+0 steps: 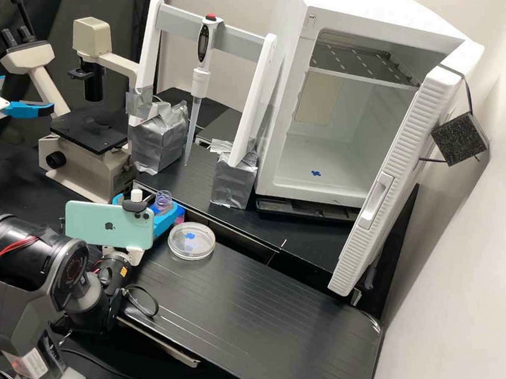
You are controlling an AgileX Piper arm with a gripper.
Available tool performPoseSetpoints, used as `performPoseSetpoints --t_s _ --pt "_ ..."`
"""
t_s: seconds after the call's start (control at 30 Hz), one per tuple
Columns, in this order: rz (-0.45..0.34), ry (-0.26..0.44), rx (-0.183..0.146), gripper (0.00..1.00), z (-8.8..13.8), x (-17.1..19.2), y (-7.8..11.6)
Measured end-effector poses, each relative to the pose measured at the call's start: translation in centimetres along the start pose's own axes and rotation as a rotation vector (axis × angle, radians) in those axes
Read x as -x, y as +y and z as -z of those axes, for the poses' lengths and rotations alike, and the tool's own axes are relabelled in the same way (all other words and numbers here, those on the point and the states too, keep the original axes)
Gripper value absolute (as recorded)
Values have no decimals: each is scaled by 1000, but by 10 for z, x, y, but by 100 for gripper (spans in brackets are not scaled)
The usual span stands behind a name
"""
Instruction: Close the bottle
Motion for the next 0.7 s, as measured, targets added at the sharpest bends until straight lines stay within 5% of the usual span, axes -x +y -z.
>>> performPoseSetpoints --t_s 0.7 --pt "22 -6 -4 0 -2 5 -4"
